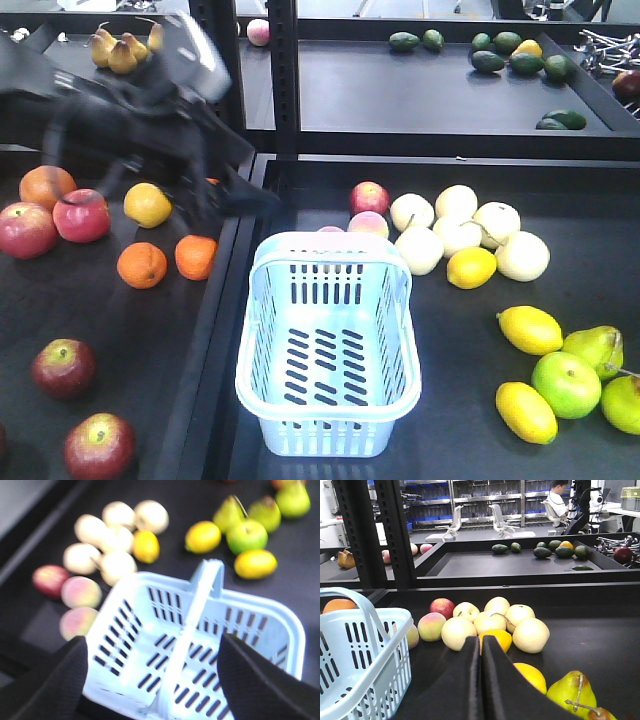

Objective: Pick three apples into basket with both arms
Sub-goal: 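Reach the left gripper over the basket and close on its handle, then lift the light-blue basket by its handle with the left gripper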

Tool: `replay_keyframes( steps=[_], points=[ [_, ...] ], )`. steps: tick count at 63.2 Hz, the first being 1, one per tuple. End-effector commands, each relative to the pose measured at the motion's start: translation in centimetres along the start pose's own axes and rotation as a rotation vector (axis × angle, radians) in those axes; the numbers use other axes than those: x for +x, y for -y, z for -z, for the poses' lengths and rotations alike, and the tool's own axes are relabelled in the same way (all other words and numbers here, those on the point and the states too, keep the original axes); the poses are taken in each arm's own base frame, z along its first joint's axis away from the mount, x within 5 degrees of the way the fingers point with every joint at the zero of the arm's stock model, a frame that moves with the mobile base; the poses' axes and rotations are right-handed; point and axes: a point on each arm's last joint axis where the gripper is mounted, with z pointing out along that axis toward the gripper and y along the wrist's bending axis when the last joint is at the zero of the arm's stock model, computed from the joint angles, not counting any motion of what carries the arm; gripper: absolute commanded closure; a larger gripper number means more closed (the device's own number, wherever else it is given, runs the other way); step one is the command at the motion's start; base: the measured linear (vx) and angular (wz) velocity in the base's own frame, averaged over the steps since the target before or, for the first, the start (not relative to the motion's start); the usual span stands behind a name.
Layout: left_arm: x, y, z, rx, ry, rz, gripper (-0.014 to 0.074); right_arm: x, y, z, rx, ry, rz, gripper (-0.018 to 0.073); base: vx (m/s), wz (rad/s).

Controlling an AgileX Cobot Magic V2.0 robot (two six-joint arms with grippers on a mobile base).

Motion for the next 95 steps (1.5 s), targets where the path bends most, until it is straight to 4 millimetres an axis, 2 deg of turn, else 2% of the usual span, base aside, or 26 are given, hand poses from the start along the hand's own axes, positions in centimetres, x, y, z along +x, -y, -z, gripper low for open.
replay_keyframes(
  steps=[1, 8, 12, 22, 42, 77, 85, 95],
  points=[
    [-1.8, 0.3, -0.6, -0.009, 0.031, -0.050, 0.0077, -0.2, 0.0, 0.0, 0.002, 0.067, 0.016, 0.0564, 0.00, 0.00],
    [-1.2, 0.0, -2.9, 0.013, -0.010, -0.064, 0.0077, -0.2, 0.0, 0.0, 0.002, 0.067, 0.016, 0.0564, 0.00, 0.00],
    [-1.0, -0.3, -3.5, 0.021, -0.013, -0.057, 0.0077, -0.2, 0.0, 0.0, 0.002, 0.067, 0.016, 0.0564, 0.00, 0.00],
    [-0.6, -0.6, -4.3, 0.025, -0.025, -0.048, 0.0077, -0.2, 0.0, 0.0, 0.002, 0.067, 0.016, 0.0564, 0.00, 0.00],
    [-0.4, -0.8, -4.6, 0.010, -0.024, -0.053, 0.0077, -0.2, 0.0, 0.0, 0.002, 0.067, 0.016, 0.0564, 0.00, 0.00],
    [2.1, -0.2, -9.4, 0.130, -0.103, -0.013, 0.0079, -0.2, 0.0, 0.0, 0.002, 0.067, 0.016, 0.0564, 0.00, 0.00],
    [2.1, -0.2, -9.6, 0.132, -0.104, -0.011, 0.0113, -0.2, 0.0, 0.0, 0.002, 0.067, 0.016, 0.0564, 0.00, 0.00],
    [2.2, -0.2, -9.6, 0.136, -0.107, 0.000, 0.0246, -0.2, 0.0, 0.0, 0.002, 0.067, 0.016, 0.0564, 0.00, 0.00]
  ],
)
